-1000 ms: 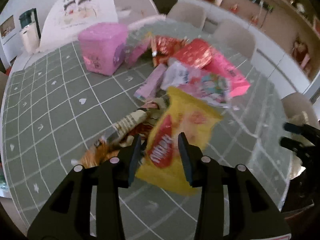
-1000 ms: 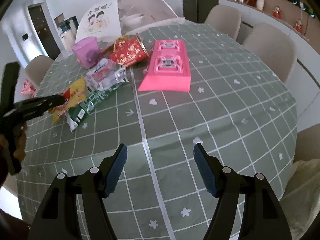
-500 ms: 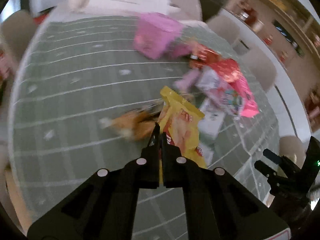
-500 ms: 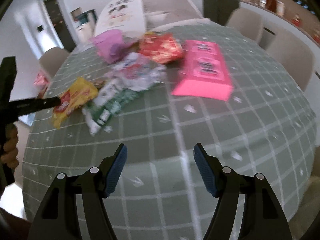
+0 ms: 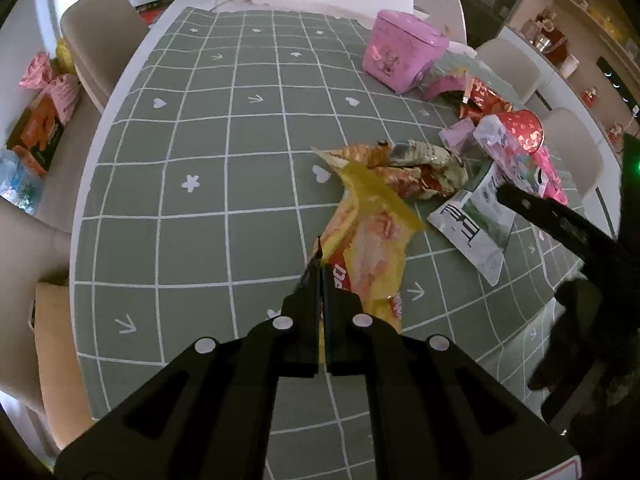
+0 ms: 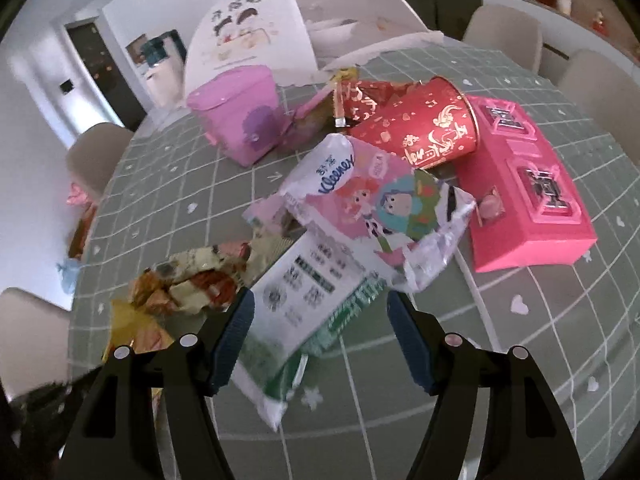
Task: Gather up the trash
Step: 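Grasp the white milk carton with the right tool while the left holds the packet, then drop the yellow packet into the plastic bag while the right tool carries the carton, then lower the milk carton into the plastic bag and open the right tool, then move both tools back over the table toward the wrappers, then grasp the Kleenex tissue packet with the right tool while the left holds a wrapper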
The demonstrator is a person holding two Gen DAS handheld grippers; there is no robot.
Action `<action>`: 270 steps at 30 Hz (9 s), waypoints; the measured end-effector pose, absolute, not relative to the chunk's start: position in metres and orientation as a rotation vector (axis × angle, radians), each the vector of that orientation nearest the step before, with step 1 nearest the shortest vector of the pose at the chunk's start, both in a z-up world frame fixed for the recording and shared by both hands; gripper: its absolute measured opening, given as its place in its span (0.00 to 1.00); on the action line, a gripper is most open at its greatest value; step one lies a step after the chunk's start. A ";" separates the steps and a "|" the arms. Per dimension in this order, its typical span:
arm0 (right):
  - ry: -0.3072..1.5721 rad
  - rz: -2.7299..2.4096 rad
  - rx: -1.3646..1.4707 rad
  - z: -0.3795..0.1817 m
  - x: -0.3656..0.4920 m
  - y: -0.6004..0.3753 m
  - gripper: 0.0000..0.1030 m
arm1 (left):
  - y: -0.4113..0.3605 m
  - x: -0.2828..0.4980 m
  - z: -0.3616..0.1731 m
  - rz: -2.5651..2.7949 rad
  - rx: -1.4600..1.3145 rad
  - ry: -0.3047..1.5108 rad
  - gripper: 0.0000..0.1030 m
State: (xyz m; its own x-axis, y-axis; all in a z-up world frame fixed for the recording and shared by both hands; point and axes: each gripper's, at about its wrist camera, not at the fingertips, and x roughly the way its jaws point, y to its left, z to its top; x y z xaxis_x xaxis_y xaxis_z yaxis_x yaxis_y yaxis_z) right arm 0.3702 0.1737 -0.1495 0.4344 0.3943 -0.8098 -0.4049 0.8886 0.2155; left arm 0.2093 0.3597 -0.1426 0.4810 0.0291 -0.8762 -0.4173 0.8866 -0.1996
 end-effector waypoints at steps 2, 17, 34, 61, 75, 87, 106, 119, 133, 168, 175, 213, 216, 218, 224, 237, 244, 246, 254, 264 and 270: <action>1.028 0.478 -0.031 -0.155 0.376 0.178 0.63 | 0.358 0.210 -0.143 0.277 -0.403 1.037 0.01; 1.008 0.410 -0.257 -0.146 0.357 0.119 0.63 | 0.362 0.222 -0.146 0.120 -0.548 1.000 0.33; 0.969 0.558 -0.170 -0.147 0.355 0.149 0.63 | 0.351 0.261 -0.159 0.140 -0.433 1.078 0.08; 1.079 0.474 -0.281 -0.175 0.393 0.177 0.67 | 0.346 0.253 -0.142 0.137 -0.418 1.033 0.03; 1.006 0.602 -0.193 -0.093 0.345 0.110 0.49 | 0.316 0.244 -0.096 0.130 -0.402 0.932 0.03; 1.237 0.598 -0.220 -0.143 0.302 0.021 0.49 | 0.266 0.217 -0.087 0.170 -0.409 0.938 0.03; 0.600 0.305 -0.034 -0.007 0.234 -0.184 0.49 | 0.072 0.238 -0.006 -0.177 -0.231 0.763 0.03; 0.591 -0.134 0.111 -0.030 0.150 -0.386 0.49 | -0.183 0.265 -0.033 -0.650 -0.088 0.832 0.03; 0.615 -0.212 0.233 -0.068 0.127 -0.443 0.49 | -0.255 0.279 -0.068 -0.669 -0.072 0.953 0.23; 0.891 0.023 0.229 -0.149 0.265 -0.389 0.62 | -0.061 0.239 -0.075 -0.266 -0.221 0.955 0.29; 0.812 0.007 0.229 -0.126 0.250 -0.390 0.39 | -0.061 0.248 -0.083 -0.298 -0.227 0.985 0.29; 0.745 0.450 0.140 -0.070 0.310 -0.120 0.43 | 0.275 0.257 -0.115 0.265 -0.656 0.858 0.33; 0.788 0.517 0.102 -0.073 0.314 -0.081 0.43 | 0.315 0.271 -0.121 0.341 -0.752 0.815 0.36; 0.797 0.544 0.050 -0.075 0.313 -0.056 0.43 | 0.336 0.286 -0.132 0.377 -0.792 0.822 0.36; 0.850 0.548 -0.011 -0.089 0.313 -0.029 0.43 | 0.369 0.316 -0.159 0.477 -0.885 0.855 0.36; 0.921 0.553 -0.072 -0.114 0.324 -0.012 0.43 | 0.352 0.348 -0.156 0.297 -0.670 0.931 0.16; 0.949 0.630 -0.118 -0.131 0.341 0.009 0.43 | 0.318 0.304 -0.150 0.083 -0.516 1.120 0.15; 0.955 0.668 -0.137 -0.138 0.348 0.021 0.44 | 0.303 0.286 -0.150 0.032 -0.456 1.169 0.15; 0.999 0.777 -0.165 -0.165 0.397 0.065 0.50 | 0.282 0.241 -0.142 0.018 -0.410 1.180 0.16; 1.083 0.857 -0.116 -0.177 0.366 0.058 0.59 | 0.292 0.232 -0.145 0.094 -0.481 1.154 0.16; 1.033 0.846 -0.203 -0.178 0.343 0.064 0.62 | 0.294 0.233 -0.148 0.107 -0.490 1.157 0.16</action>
